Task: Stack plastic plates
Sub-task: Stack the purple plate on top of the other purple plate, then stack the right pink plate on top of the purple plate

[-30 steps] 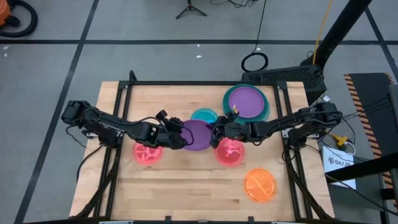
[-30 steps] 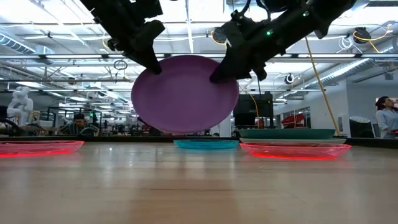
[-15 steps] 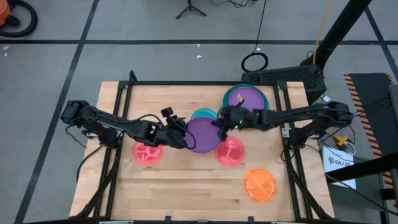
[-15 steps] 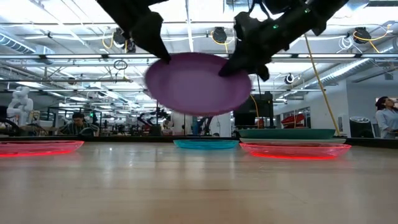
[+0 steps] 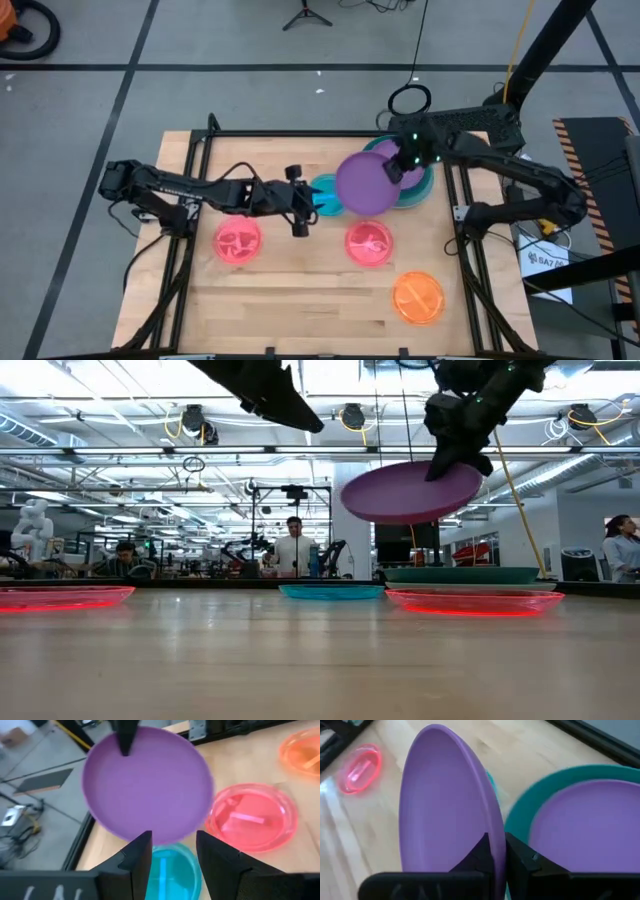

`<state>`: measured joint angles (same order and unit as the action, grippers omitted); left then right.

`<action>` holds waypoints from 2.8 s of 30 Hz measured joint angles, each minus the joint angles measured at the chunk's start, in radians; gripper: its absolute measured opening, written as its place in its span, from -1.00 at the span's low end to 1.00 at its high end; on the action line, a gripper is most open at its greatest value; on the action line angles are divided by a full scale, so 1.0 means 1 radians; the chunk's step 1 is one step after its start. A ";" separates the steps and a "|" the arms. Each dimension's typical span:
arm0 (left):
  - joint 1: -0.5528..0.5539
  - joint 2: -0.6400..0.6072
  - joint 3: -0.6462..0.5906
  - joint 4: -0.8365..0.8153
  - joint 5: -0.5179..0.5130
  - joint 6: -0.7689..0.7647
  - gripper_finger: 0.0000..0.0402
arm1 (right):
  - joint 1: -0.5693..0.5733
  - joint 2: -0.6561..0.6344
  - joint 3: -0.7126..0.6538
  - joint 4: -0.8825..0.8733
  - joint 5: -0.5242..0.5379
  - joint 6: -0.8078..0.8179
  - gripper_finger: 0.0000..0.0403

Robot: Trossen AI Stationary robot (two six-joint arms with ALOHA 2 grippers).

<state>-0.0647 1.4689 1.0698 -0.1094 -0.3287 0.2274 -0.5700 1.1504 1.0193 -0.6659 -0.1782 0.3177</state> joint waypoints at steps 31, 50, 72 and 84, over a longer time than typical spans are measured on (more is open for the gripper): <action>0.333 -0.039 -0.144 0.063 0.339 -0.018 -0.20 | -0.694 0.399 0.051 -0.064 -0.379 -0.301 -0.86; 0.303 -0.039 -0.144 -0.036 0.339 -0.079 -0.20 | -0.694 0.399 0.051 -0.084 -0.315 -0.273 -0.45; 0.232 -0.033 -0.144 -0.235 0.335 -0.159 -0.20 | -0.540 0.257 0.050 -0.162 -0.136 -0.189 -0.28; 0.178 0.001 -0.143 -0.261 0.335 -0.206 -0.20 | -0.124 0.065 0.050 -0.174 -0.026 0.010 -0.29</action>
<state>0.1129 1.4699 0.9268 -0.3707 0.0063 0.0218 -0.6941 1.2159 1.0689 -0.8403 -0.2042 0.3282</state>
